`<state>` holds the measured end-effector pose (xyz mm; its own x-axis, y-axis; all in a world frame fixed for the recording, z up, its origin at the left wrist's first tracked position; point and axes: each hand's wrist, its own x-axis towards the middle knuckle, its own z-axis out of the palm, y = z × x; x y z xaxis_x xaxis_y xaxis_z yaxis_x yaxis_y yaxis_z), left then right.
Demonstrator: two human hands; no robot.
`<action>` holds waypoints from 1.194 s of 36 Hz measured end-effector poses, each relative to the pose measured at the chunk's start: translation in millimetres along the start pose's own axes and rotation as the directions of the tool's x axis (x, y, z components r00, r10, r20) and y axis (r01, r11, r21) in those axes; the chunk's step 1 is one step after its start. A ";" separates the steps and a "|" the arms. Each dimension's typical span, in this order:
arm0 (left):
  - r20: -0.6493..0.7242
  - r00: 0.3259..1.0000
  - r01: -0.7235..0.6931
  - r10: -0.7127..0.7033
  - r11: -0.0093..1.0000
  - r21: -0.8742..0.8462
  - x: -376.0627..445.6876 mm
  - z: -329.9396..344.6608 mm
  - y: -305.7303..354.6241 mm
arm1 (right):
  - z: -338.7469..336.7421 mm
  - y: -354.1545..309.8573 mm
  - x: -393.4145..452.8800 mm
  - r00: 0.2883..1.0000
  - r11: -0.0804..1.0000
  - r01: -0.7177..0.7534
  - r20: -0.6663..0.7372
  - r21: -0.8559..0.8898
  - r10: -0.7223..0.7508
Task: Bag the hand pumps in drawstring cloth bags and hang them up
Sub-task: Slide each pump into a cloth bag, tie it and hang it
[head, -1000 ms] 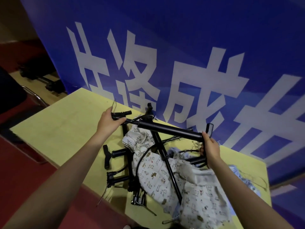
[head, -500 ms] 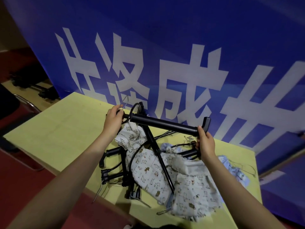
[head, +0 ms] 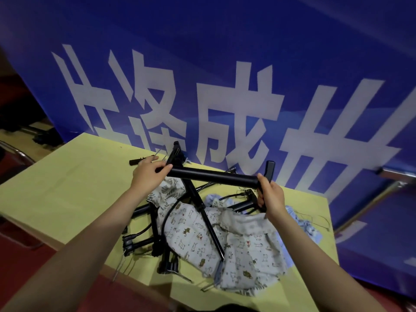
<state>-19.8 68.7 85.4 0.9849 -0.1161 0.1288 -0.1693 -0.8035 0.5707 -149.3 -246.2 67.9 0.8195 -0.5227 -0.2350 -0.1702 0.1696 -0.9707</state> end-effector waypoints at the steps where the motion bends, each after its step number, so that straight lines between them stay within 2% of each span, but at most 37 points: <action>1: 0.019 1.000 0.007 -0.006 0.998 -0.060 1.3 1.1 2.4 | -3.1 -1.6 1.6 1.000 1.000 0.006 -0.001 -0.016 -0.006; 4: 0.064 0.998 0.034 -0.019 0.971 -0.236 4.7 5.2 10.0 | -9.8 -5.7 6.2 1.000 0.999 0.025 -0.004 -0.048 -0.025; 9: 0.057 0.996 0.083 -0.066 0.918 -0.389 7.2 9.3 19.1 | -9.8 -10.1 10.1 0.999 0.995 0.034 -0.029 -0.094 -0.036; 12: 0.062 0.990 0.140 -0.125 0.847 -0.512 9.0 9.8 21.8 | -8.8 -11.2 13.7 0.999 0.994 0.025 -0.033 -0.109 -0.029; 17: 0.125 0.982 0.189 -0.142 0.796 -0.575 8.5 12.8 25.1 | -9.6 -10.7 19.8 0.999 0.994 -0.020 -0.028 -0.104 0.017; 20: 0.117 0.976 0.218 -0.185 0.799 -0.560 7.3 19.0 27.5 | -13.0 -7.2 22.9 0.998 0.993 -0.052 -0.034 -0.102 0.049; 23: 0.101 0.982 0.188 -0.159 0.821 -0.539 2.8 23.2 27.1 | -17.4 0.6 24.1 0.995 0.993 -0.096 -0.042 -0.073 0.093; 29: -0.011 0.996 -0.088 0.089 0.954 -0.286 -1.7 25.4 18.6 | -16.9 15.8 20.1 0.985 0.989 -0.139 -0.105 -0.040 0.134; 33: -0.060 0.939 -0.342 0.338 0.937 -0.071 -1.6 23.7 16.2 | -11.2 22.6 20.0 0.985 0.990 -0.123 -0.129 -0.075 0.112; 35: -0.048 0.918 -0.393 0.393 0.919 -0.004 -1.2 22.3 13.6 | -7.8 21.9 18.6 0.988 0.992 -0.100 -0.123 -0.083 0.089; 39: -0.073 0.938 -0.344 0.339 0.937 -0.069 -3.9 12.9 12.3 | -0.3 11.5 14.2 0.996 0.996 -0.025 -0.086 -0.088 0.018; 43: -0.261 0.939 -0.297 0.226 0.914 -0.277 -4.9 4.3 12.5 | 3.0 1.3 14.2 0.996 0.990 0.048 -0.073 -0.129 -0.058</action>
<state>-26.6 56.7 88.5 0.8764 -0.1380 0.4615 -0.4575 -0.5382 0.7079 -136.3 -250.9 63.5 0.7859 -0.5911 -0.1816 -0.2001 0.0348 -0.9792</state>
